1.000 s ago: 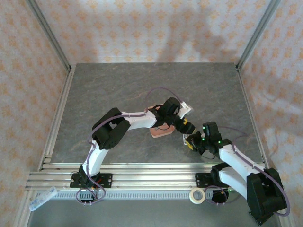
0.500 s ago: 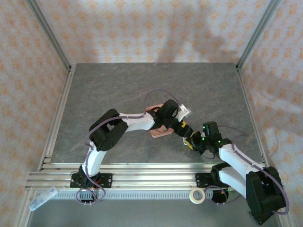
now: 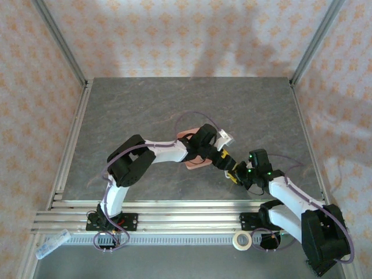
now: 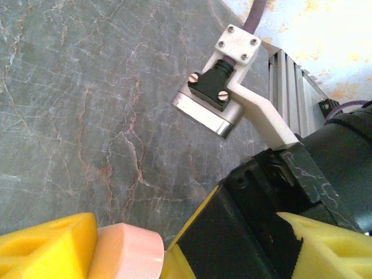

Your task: Load the staples into the stapler

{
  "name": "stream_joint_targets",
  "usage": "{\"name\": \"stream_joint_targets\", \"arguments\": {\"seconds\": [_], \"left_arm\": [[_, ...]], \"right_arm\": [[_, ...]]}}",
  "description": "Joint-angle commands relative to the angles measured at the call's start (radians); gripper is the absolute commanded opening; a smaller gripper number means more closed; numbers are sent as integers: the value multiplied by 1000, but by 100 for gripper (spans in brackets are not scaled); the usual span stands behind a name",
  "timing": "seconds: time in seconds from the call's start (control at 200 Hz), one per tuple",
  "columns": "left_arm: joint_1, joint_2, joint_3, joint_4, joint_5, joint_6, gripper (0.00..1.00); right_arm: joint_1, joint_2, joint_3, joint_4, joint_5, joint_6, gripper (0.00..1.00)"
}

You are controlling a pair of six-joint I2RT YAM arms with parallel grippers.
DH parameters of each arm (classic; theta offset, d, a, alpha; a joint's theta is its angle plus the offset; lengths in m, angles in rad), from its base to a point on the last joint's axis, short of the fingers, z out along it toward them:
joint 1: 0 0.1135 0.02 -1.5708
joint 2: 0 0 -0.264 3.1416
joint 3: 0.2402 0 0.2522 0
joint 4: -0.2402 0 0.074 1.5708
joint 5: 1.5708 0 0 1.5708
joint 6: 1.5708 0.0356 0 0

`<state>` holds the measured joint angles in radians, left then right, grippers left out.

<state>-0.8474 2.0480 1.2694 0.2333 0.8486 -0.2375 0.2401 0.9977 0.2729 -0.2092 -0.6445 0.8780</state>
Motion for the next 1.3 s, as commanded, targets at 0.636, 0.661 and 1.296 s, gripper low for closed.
{"name": "stream_joint_targets", "arguments": {"seconds": [0.636, 0.661, 1.296], "left_arm": [[-47, -73, -72, 119, 98, -46, 77], [-46, -70, -70, 115, 98, -46, 77], [-79, -88, -103, 60, 80, -9, 76]], "right_arm": [[-13, 24, 8, -55, 107, -39, 19], [-13, 24, 8, -57, 108, -39, 19], [-40, 43, 17, -82, 107, -81, 16]]}}
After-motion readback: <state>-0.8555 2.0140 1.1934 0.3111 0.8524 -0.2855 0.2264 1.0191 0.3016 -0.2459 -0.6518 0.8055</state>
